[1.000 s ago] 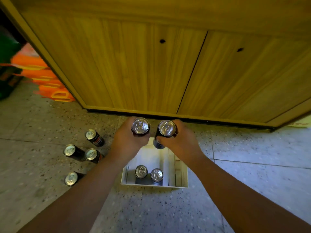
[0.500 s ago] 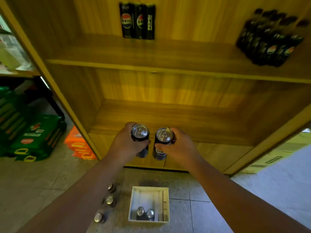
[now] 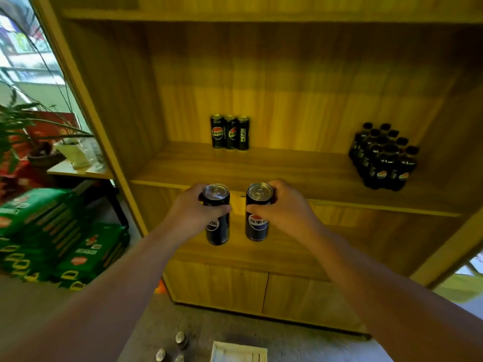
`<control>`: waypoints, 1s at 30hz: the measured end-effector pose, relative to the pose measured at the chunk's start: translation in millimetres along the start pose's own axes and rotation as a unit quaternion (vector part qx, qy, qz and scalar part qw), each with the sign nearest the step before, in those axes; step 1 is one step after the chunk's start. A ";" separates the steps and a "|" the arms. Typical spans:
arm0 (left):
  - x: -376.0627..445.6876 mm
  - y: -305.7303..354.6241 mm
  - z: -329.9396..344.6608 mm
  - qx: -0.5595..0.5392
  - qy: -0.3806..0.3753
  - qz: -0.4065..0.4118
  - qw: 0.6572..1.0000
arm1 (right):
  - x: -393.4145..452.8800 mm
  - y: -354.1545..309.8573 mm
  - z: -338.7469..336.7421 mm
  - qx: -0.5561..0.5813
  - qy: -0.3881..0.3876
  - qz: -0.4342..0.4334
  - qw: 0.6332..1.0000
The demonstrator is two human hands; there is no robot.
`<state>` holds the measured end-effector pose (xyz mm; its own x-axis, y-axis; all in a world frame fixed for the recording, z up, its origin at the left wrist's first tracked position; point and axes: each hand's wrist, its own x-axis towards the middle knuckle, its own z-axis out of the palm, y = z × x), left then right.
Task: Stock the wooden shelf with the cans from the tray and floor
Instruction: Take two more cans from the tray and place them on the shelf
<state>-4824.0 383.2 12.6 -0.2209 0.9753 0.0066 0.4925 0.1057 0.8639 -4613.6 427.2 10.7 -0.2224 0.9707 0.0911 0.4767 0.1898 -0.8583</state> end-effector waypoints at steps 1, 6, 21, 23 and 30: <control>4.5 4.1 -4.9 0.001 0.006 0.000 1.000 | 5.2 -5.1 0.5 0.006 -0.003 0.000 1.000; 48.5 10.9 -31.1 0.017 0.017 0.002 1.000 | 43.7 -20.8 16.0 0.013 0.009 0.021 1.000; 264.0 -10.0 -91.8 0.053 -0.021 0.076 0.996 | 243.1 -52.4 89.2 0.050 0.113 0.056 0.991; 298.4 -20.2 -85.2 0.035 -0.041 0.069 0.996 | 274.6 -49.8 98.3 0.052 0.119 0.055 0.990; 385.5 -56.7 -51.9 -0.076 -0.021 0.044 0.996 | 351.6 -23.9 117.1 0.038 0.129 0.046 0.990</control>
<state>-4980.8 743.1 -7.8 -0.1457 0.9870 0.0685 0.3740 -0.0091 0.9274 -4802.7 746.6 4.1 0.0492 0.9905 0.1286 0.4167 0.0966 -0.9039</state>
